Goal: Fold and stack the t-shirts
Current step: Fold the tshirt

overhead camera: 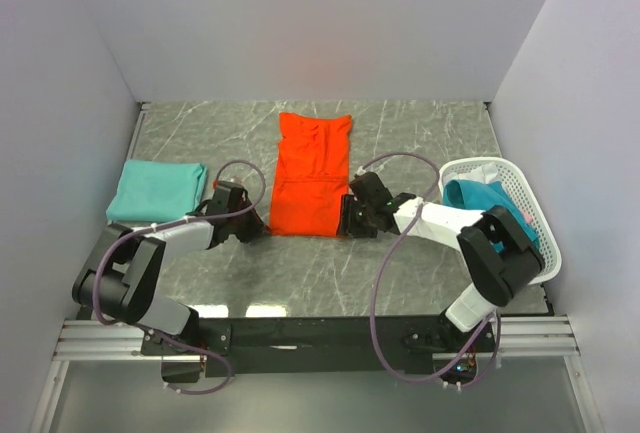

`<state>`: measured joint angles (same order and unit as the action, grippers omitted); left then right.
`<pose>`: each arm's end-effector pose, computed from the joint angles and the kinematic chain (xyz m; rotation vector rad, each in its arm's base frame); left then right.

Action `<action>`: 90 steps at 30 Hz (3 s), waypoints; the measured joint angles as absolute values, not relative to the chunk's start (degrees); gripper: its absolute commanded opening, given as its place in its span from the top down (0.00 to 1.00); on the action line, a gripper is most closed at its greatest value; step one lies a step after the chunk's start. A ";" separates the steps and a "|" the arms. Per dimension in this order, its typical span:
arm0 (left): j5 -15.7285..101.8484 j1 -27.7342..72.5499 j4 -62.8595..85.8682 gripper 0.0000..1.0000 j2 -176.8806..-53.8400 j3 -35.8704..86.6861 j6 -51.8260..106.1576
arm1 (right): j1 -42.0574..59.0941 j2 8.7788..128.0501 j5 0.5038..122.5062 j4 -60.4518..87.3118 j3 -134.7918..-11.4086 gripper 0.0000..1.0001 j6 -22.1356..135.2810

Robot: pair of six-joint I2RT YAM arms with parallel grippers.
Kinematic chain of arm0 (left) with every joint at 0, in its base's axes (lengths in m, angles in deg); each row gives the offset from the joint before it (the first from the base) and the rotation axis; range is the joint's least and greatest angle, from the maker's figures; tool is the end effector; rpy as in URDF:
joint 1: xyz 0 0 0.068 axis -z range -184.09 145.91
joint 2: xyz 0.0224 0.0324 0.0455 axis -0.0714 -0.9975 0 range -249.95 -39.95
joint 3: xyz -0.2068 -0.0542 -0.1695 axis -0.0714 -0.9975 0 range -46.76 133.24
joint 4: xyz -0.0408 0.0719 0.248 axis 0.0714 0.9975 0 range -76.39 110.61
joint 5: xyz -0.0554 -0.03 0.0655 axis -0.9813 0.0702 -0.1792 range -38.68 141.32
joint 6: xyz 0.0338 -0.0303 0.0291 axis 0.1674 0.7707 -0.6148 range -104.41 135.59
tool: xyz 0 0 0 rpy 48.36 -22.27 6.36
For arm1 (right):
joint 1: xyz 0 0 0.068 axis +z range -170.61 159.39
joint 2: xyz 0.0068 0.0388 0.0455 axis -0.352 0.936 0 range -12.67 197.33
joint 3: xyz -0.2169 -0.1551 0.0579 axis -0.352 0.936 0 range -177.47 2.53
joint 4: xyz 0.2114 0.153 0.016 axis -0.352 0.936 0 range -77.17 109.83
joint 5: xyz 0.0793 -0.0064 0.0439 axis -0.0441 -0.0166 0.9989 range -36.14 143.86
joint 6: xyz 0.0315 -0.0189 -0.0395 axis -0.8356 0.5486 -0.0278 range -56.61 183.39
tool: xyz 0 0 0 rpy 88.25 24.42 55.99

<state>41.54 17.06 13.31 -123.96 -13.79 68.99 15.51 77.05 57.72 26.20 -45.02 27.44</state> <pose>0.2423 -0.1003 0.1389 -0.6455 2.5185 -0.7382 0.2430 0.1802 0.1673 -0.0315 2.6392 0.5535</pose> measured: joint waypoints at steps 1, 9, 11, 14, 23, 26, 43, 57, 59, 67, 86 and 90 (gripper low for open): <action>41.52 17.06 12.85 0.99 -123.61 -14.27 68.99 | 15.51 78.14 57.70 26.18 -45.45 0.44 27.51; 42.09 17.06 12.72 0.99 -120.75 -15.67 68.99 | 15.51 81.83 57.92 25.50 -47.66 0.69 28.34; 42.06 17.06 12.74 0.99 -120.31 -15.67 69.02 | 15.51 82.16 58.03 25.52 -47.68 0.85 28.38; 42.06 17.06 12.70 0.99 -119.42 -16.02 69.02 | 15.84 82.18 58.07 25.70 -47.66 1.00 28.47; 43.20 17.16 14.93 0.99 -105.73 -22.69 70.37 | 19.86 79.60 61.00 27.56 -45.69 1.00 28.06; 43.94 17.69 18.78 0.99 -98.02 -25.11 71.16 | 21.94 76.30 62.12 31.01 -45.39 1.00 27.99; 48.21 20.64 41.92 0.99 -62.17 -22.10 76.38 | 30.53 57.72 82.14 49.48 -50.02 1.00 29.00; 50.87 20.86 44.22 0.99 -65.12 -15.71 76.47 | 29.45 55.58 87.58 51.73 -52.82 1.00 30.28; 51.40 20.86 43.76 0.99 -66.91 -15.36 76.36 | 27.82 55.58 87.78 51.75 -52.86 1.00 30.39; 53.36 20.86 38.97 0.99 -76.27 -12.09 76.03 | 18.90 55.76 90.16 51.40 -53.04 1.00 32.47; 58.20 20.86 27.06 0.99 -100.73 -3.36 72.16 | 6.00 65.44 90.20 49.17 -59.86 1.00 36.38; 58.76 20.86 25.90 0.99 -105.30 -1.35 71.57 | 3.77 68.28 90.40 48.12 -60.18 1.00 36.47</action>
